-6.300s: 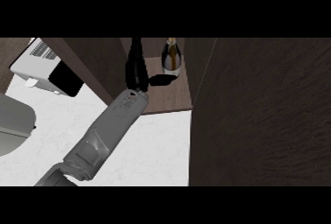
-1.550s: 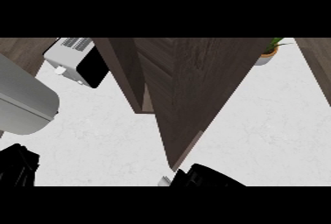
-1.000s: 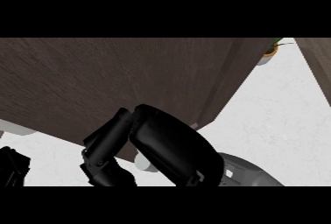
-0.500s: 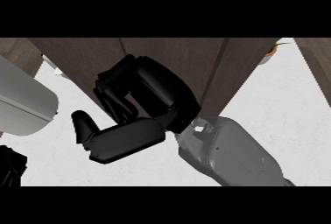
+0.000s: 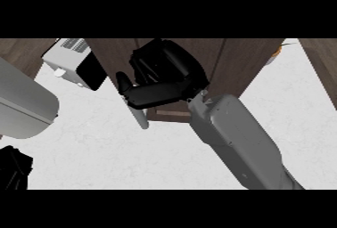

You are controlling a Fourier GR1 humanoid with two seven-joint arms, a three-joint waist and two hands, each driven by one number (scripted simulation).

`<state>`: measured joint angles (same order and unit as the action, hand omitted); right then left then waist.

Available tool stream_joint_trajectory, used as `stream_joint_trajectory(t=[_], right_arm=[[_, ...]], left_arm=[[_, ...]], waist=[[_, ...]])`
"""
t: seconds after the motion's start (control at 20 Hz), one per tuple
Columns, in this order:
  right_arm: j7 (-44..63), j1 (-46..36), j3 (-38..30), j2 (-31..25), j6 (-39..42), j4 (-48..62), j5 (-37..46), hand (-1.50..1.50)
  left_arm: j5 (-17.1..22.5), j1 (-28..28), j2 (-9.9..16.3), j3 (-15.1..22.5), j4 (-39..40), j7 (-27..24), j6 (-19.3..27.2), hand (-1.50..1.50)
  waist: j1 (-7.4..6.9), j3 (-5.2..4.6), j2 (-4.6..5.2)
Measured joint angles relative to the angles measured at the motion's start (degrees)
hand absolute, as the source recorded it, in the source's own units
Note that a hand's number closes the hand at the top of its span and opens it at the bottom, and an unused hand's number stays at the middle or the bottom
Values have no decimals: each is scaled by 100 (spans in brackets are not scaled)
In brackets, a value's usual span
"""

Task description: Pick up the wine, place it into the cabinet and close the cabinet

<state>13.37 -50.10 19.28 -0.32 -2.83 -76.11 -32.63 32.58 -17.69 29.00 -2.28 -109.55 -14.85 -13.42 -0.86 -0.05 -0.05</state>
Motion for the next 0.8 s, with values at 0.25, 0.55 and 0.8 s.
stream_joint_trajectory(t=[0.25, 0.55, 0.8], right_arm=[[-411, -74, -215, 8, 555, 487, 98, 150], [-630, -264, -303, -43, 1200, 938, 54, 150], [-803, -390, -348, -64, 1507, 1199, 72, 150]], left_arm=[[13, 165, -58, -126, 54, 171, -20, 150], [-62, 171, -113, -152, 135, 125, -138, 150], [-32, 212, -122, -190, 118, 161, -171, 150]], waist=[[-25, -26, -90], [-119, -69, -144], [-158, -89, -156]])
